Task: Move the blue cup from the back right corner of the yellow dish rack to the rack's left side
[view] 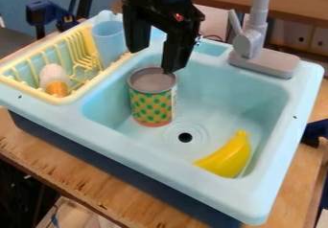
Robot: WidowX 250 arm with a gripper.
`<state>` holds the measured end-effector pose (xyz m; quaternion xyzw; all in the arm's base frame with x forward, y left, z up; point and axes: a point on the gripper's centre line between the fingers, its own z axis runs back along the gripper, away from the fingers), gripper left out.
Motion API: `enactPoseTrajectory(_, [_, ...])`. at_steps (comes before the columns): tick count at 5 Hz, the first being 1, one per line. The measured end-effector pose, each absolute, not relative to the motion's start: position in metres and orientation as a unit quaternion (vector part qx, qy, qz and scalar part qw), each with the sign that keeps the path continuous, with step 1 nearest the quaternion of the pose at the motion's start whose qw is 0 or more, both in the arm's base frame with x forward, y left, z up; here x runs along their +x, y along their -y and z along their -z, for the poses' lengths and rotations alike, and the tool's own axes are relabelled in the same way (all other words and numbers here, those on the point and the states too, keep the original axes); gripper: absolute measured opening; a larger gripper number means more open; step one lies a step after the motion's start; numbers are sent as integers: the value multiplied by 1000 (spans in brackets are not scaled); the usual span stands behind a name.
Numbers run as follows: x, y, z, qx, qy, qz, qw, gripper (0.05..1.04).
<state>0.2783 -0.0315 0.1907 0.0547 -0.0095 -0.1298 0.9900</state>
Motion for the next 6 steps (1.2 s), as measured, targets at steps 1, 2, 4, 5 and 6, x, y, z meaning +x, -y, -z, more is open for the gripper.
enactPoseTrajectory(1, [277,32,-184,54,-4,133,990,999])
enactPoseTrajectory(2, [278,20,-188,29,4,137,990,999])
enactPoseTrajectory(4, [278,-11,-204,10,33,129,991,999])
enactPoseTrajectory(5, [288,-22,-211,16,48,123,991,999])
enactPoseTrajectory(6, [302,-32,-209,24,48,120,991,999])
